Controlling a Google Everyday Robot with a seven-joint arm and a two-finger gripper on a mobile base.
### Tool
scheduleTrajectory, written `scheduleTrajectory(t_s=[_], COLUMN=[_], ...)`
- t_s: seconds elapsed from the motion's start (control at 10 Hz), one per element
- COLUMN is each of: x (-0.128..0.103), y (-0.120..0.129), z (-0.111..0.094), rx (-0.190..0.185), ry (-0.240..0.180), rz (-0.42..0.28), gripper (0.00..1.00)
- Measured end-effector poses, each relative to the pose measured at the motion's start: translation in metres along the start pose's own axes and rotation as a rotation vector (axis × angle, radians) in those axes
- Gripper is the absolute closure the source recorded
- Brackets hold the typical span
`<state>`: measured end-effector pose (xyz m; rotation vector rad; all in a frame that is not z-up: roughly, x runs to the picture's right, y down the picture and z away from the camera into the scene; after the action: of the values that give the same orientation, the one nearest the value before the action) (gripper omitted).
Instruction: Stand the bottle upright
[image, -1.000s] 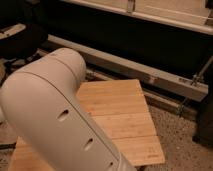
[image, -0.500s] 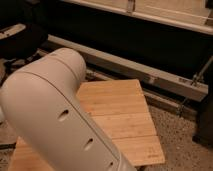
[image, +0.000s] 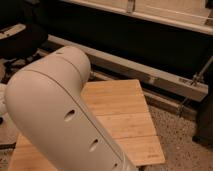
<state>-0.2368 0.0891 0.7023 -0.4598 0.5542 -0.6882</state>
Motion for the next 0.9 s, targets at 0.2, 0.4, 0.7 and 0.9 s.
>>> scheduleTrajectory(t_s=[0.2,0.4,0.7,0.9], x=[0.0047,0.0043,0.0037,0.0037], y=[-0.0010,-0.0011,-0.0012,-0.0012], z=[-0.0007,-0.0014,-0.0019,-0.0019], rx=[0.000,0.001,0.002,0.002], ry=[0.011,0.011,0.011,0.011], rz=[0.001,0.000,-0.001,-0.001], gripper=[0.88,0.88,0.88,0.88])
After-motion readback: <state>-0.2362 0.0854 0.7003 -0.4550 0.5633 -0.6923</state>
